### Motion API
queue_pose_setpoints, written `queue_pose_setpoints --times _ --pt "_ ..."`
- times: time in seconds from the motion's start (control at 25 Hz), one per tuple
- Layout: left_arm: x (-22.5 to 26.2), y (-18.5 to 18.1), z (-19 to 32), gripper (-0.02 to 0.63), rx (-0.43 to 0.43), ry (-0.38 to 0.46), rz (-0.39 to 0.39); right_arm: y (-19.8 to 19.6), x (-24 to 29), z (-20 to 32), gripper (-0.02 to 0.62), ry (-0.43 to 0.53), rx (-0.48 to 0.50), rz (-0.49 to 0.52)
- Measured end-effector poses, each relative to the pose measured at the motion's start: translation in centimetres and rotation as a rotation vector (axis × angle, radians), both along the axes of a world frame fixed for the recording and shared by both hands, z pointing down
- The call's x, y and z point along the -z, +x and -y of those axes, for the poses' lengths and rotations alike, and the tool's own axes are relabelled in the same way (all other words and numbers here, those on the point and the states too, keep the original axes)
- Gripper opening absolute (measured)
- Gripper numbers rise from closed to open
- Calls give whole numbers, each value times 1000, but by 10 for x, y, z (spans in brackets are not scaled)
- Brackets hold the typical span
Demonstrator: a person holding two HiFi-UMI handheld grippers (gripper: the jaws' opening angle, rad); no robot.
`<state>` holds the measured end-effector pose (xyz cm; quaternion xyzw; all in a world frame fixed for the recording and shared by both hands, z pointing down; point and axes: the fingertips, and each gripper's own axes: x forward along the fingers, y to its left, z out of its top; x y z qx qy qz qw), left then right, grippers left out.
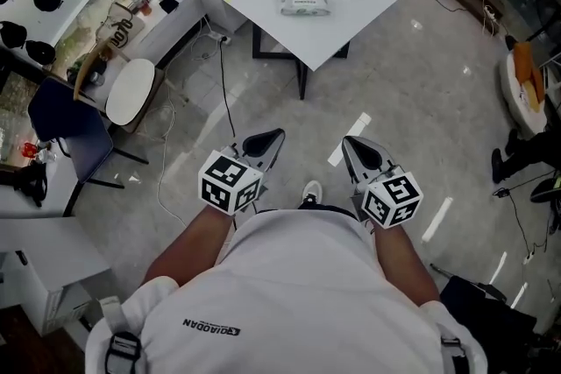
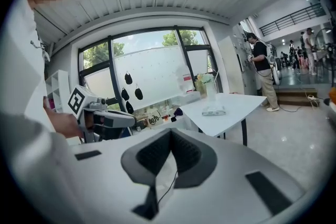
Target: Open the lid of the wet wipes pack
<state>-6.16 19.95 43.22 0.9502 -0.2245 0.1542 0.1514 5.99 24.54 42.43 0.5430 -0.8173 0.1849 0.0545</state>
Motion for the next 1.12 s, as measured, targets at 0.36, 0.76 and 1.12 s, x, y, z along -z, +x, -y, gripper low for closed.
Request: queue_pose_setpoints --times 0.36,0.76,1.12 --pt "2 49 46 5 84 -14 0 50 -1 51 7 -3 84 22" --pt "-11 71 61 5 135 -42 48 77 -13 78 7 -28 140 49" --pt "-12 80 91 5 142 -47 38 83 -14 101 6 -36 161 39"
